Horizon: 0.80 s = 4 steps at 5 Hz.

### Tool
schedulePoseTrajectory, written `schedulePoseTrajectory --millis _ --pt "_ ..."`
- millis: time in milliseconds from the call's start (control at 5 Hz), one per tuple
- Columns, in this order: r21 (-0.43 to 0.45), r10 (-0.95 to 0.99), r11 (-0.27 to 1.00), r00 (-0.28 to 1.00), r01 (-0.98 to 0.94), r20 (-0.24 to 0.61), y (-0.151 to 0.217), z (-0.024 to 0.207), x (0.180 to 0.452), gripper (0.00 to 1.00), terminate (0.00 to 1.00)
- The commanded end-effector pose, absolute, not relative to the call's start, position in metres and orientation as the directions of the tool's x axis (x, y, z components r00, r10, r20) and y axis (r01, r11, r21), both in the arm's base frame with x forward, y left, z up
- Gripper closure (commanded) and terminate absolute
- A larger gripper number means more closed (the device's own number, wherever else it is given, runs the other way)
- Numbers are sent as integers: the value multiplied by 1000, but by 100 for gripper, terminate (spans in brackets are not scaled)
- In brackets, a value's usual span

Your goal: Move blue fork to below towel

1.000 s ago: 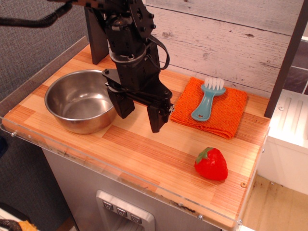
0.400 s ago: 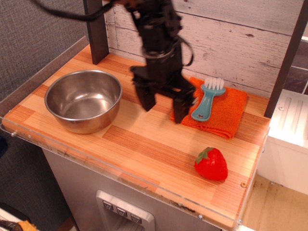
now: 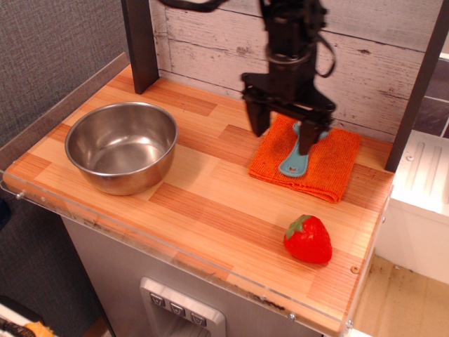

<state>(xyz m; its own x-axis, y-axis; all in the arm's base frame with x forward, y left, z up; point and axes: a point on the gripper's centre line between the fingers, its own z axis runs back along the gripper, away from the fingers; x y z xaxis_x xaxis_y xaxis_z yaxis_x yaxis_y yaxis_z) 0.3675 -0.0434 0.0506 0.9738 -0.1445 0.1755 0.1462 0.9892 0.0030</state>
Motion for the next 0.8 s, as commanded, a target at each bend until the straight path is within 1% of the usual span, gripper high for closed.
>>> schedulePoseTrajectory --millis 0,200,600 --pt "27 -85 996 971 81 225 -52 53 396 0 0" --pt "33 -45 999 975 39 218 -51 47 403 0 0" --pt "24 -23 1000 981 19 191 -50 36 403 0 0"
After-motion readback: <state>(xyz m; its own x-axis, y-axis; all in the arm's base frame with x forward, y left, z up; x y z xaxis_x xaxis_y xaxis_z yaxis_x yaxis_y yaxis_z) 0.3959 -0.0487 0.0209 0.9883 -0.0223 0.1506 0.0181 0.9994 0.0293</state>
